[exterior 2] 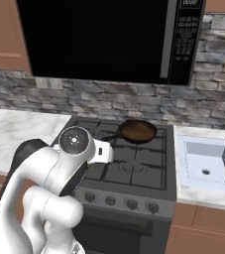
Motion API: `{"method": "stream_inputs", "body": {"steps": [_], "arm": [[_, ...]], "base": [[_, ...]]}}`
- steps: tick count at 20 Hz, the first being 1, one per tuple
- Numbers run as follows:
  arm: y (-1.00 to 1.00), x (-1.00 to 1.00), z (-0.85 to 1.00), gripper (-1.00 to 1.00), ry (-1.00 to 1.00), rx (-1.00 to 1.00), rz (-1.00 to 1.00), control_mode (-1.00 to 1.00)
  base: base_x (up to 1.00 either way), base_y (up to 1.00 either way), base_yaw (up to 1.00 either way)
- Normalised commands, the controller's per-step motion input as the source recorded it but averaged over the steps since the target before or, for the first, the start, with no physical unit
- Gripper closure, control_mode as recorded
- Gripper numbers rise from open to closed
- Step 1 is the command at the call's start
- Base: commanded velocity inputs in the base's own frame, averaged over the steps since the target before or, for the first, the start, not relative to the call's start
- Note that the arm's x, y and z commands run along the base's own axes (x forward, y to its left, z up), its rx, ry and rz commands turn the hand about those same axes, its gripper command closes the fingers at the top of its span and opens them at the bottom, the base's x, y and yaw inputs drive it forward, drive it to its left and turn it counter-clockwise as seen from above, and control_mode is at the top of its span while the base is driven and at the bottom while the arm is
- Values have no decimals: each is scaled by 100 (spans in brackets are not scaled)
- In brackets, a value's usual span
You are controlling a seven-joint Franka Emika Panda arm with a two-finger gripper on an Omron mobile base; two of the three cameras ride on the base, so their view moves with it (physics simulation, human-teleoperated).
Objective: Pick the croissant and place it on the pan. Then turn on the stove to warm the croissant.
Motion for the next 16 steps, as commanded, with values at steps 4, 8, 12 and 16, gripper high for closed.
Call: {"method": "stream_inputs", "body": {"steps": [4, 8, 12, 16], "arm": [[0, 0, 0, 100, 0, 0, 0, 100], [0, 0, 0, 100, 0, 0, 0, 100], [0, 0, 0, 100, 0, 0, 0, 100], [0, 0, 0, 100, 0, 0, 0, 100]], "base": [[49, -29, 0], [42, -37, 0], [36, -46, 1], [36, -49, 2]]}}
